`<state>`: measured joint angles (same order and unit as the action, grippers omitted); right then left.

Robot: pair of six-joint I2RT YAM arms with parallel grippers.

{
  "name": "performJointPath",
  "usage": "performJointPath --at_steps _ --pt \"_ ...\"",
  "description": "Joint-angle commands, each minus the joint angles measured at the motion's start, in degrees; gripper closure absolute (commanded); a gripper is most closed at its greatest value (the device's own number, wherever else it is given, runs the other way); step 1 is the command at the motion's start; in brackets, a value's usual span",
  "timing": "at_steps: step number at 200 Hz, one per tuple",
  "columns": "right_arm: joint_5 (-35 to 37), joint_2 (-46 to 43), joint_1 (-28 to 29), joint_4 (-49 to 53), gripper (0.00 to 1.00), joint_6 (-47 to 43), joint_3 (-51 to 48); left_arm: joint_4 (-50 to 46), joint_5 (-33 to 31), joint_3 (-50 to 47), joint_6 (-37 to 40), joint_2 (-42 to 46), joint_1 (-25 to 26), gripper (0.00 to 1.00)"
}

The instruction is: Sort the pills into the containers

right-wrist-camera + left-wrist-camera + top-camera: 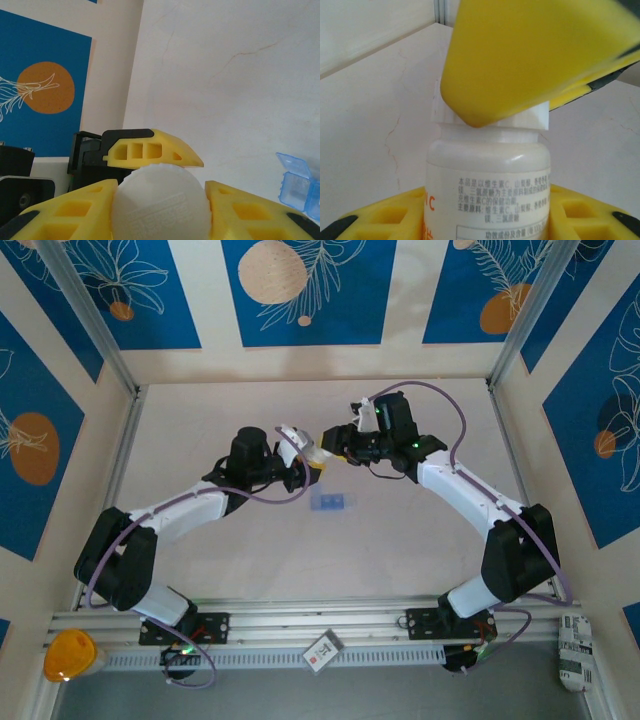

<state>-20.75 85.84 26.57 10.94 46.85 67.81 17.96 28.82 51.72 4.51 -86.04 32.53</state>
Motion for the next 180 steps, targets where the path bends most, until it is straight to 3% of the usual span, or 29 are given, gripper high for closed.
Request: performJointPath --at_steps 1,46,66,86,132,168,180 --pt "-0.87 -0.78 -0.43 -0.57 0.58 -3.92 0.59 1.37 1.43 1.45 -0.66 -0.14 0.29 1.00" --pt "-11.39 -2.60 -4.85 -1.24 0.56 -26.11 -0.03 5.72 15.96 2.55 -9.56 0.09 -1.99 1.00" --pt "-18.45 -2.79 -7.89 -2.46 0.56 -28.76 -0.48 7.58 22.39 3.47 -14.12 -1.01 -2.66 1.00" --pt "-21.08 -2.65 -8.64 -2.27 0.56 -29.60 -0.11 8.84 25.59 3.90 -16.61 -2.33 -2.79 1.00" --pt "-20.65 -2.24 -8.63 0.53 0.57 -31.01 0.97 7.78 24.27 3.82 -15.52 -3.35 -2.77 1.00" --pt "-14.23 -4.04 -11.28 -0.75 0.57 -25.93 -0.89 5.03 19.53 2.91 -11.82 -2.19 -3.05 1.00" --pt "-8.54 -4.66 -12.64 -0.57 0.54 -22.87 -1.96 5.06 16.19 1.82 -10.86 -1.23 -3.13 1.00"
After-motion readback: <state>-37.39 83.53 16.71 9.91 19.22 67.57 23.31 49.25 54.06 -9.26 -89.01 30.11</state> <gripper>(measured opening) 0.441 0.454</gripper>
